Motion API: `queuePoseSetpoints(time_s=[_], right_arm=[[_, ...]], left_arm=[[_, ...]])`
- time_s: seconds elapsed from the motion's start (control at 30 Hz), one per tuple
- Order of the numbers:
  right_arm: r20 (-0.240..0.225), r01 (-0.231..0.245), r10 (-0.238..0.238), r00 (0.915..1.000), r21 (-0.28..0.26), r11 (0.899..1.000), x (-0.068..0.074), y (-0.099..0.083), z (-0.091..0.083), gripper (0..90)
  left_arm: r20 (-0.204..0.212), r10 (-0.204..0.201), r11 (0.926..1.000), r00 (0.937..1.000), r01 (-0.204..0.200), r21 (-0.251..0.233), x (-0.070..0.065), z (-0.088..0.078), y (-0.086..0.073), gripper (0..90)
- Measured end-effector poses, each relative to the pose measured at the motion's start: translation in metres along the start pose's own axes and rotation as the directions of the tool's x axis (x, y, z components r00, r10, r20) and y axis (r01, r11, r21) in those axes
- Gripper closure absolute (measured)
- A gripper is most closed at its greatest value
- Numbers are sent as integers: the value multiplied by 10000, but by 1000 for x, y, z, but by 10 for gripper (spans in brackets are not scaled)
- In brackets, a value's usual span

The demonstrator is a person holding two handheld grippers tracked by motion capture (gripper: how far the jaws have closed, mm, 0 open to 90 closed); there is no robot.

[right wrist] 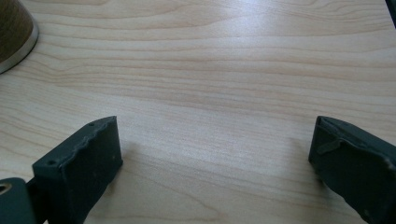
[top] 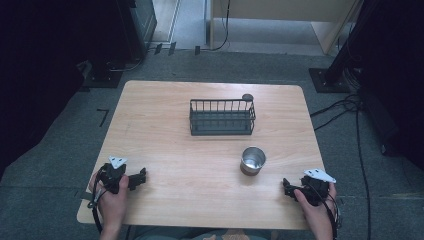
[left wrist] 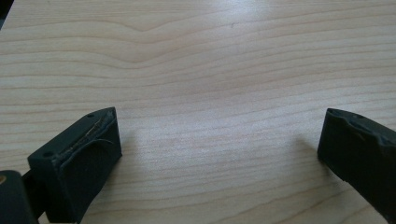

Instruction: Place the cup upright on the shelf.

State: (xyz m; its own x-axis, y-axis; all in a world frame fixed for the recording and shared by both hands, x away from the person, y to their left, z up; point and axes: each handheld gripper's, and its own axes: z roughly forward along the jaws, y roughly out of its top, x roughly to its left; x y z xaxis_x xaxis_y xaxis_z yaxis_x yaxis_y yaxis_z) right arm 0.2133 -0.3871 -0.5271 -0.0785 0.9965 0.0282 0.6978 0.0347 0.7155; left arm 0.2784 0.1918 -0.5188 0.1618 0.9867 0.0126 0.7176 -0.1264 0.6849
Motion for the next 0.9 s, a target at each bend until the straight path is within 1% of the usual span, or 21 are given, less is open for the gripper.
queuePoseSetpoints(time_s=[0.4,0.63,0.73,0.87,0.9], right_arm=[[-41,29,-29,10000,18,10000,0,0,0,16],[121,-97,96,9999,61,9999,2,1,2,0],[71,-31,30,10000,65,10000,4,2,1,0],[-91,-25,24,10000,-119,9999,7,4,-3,0],[-180,-80,75,9998,-238,9997,10,7,-6,0]], left_arm=[[-37,-22,10000,10000,22,19,0,0,1,0],[-39,-24,10000,10000,24,20,0,0,1,0],[-38,-24,10000,10000,24,19,0,0,1,0],[-41,-23,10000,10000,23,19,0,0,1,0],[-37,-23,10000,10000,23,18,0,0,1,0]])
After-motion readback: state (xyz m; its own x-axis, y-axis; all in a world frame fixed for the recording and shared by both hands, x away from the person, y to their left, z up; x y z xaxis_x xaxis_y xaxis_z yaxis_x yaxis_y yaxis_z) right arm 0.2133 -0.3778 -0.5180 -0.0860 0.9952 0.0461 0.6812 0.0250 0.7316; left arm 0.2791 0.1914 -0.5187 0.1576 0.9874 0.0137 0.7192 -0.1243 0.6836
